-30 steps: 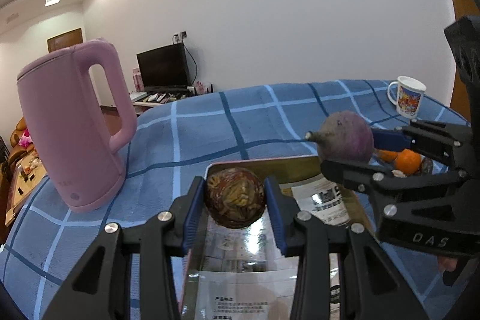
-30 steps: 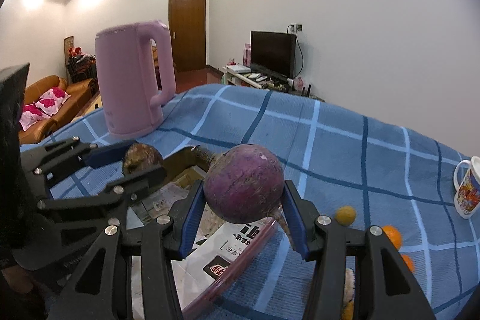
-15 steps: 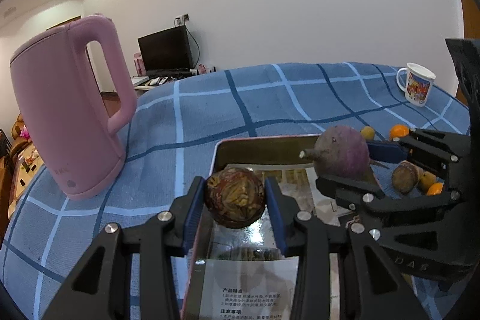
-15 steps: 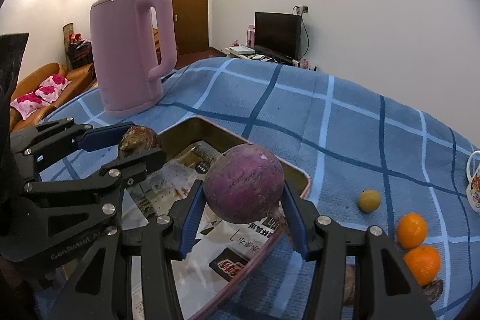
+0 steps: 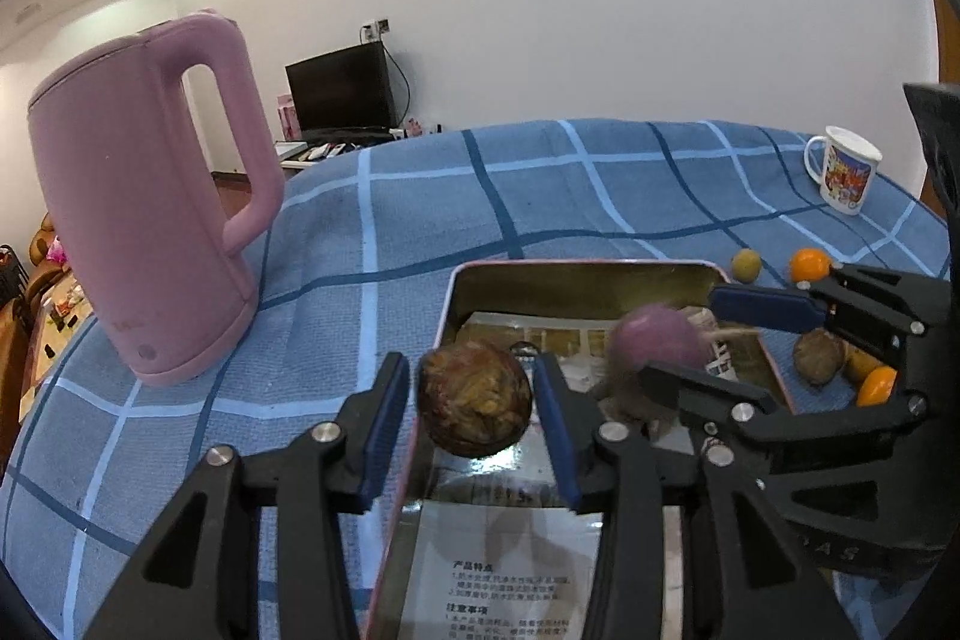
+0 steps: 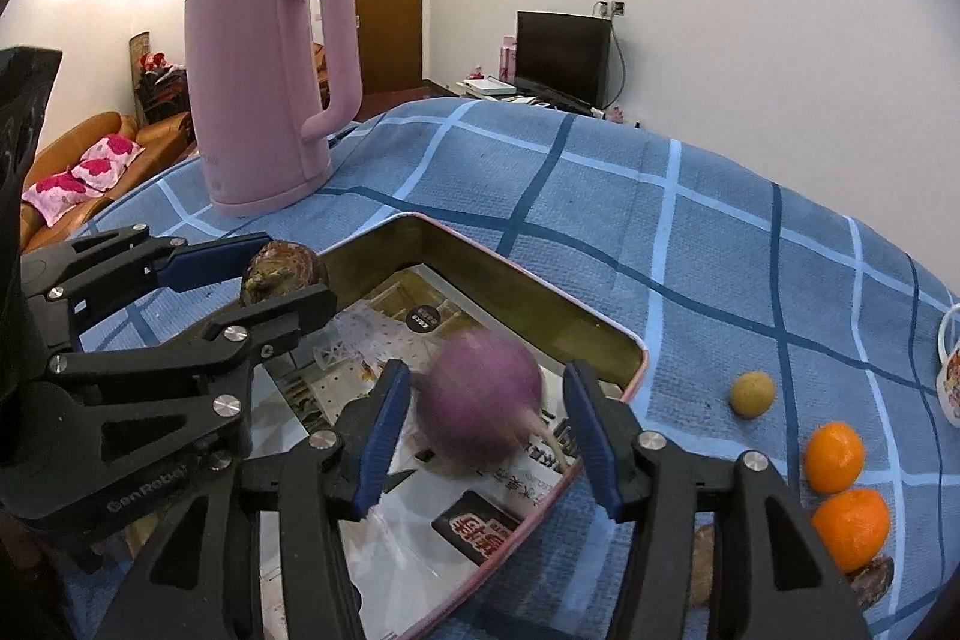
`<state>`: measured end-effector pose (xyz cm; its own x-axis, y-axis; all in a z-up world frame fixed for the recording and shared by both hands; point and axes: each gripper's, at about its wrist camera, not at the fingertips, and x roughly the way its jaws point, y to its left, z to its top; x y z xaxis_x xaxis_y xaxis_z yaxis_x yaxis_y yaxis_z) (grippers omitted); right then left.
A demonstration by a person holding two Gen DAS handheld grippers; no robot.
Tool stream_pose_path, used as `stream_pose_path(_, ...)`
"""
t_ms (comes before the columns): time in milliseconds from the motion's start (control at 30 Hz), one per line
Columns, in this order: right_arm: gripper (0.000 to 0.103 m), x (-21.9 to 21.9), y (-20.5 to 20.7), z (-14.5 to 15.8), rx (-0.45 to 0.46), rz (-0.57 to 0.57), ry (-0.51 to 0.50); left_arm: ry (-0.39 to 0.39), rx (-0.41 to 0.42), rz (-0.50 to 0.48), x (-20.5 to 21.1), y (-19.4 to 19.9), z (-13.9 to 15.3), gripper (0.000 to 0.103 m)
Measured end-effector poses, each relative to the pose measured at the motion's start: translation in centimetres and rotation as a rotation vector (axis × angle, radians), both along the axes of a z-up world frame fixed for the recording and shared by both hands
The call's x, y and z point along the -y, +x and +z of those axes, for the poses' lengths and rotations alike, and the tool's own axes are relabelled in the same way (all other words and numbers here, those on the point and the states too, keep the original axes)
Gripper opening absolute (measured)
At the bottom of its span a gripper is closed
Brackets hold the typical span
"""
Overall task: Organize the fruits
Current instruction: 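Lower both fruits into the tin box and open both tools, then grasp the orange with the left tool while the right tool grasps a taro piece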
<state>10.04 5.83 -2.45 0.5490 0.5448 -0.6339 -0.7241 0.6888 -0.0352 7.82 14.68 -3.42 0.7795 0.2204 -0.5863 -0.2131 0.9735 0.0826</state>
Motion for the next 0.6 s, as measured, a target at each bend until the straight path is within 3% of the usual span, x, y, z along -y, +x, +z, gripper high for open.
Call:
stream_pose_path(67,0.059,0.6,-0.4,0.3,0.010,-0.010,0.005,0.005,0.024,0.010,0.1,-0.7,0.5,0.067)
stream_pose_path(200,0.072,3.8,-1.6,1.4,0.019,-0.046,0.062,-0.017,0.103,-0.005,1.0,-2.8,1.8,0.091)
stream_pose_path(333,0.072,8.1,-3.0,2.1,0.044,-0.093,0.083,-0.005,0.155,-0.070,3.6,-4.5,2.7,0.097)
stream_pose_path(600,0.074,18.7,-4.5,1.4,0.035,-0.326,0.096,-0.058,0.190,-0.187,8.6,-4.8,3.3,0.097)
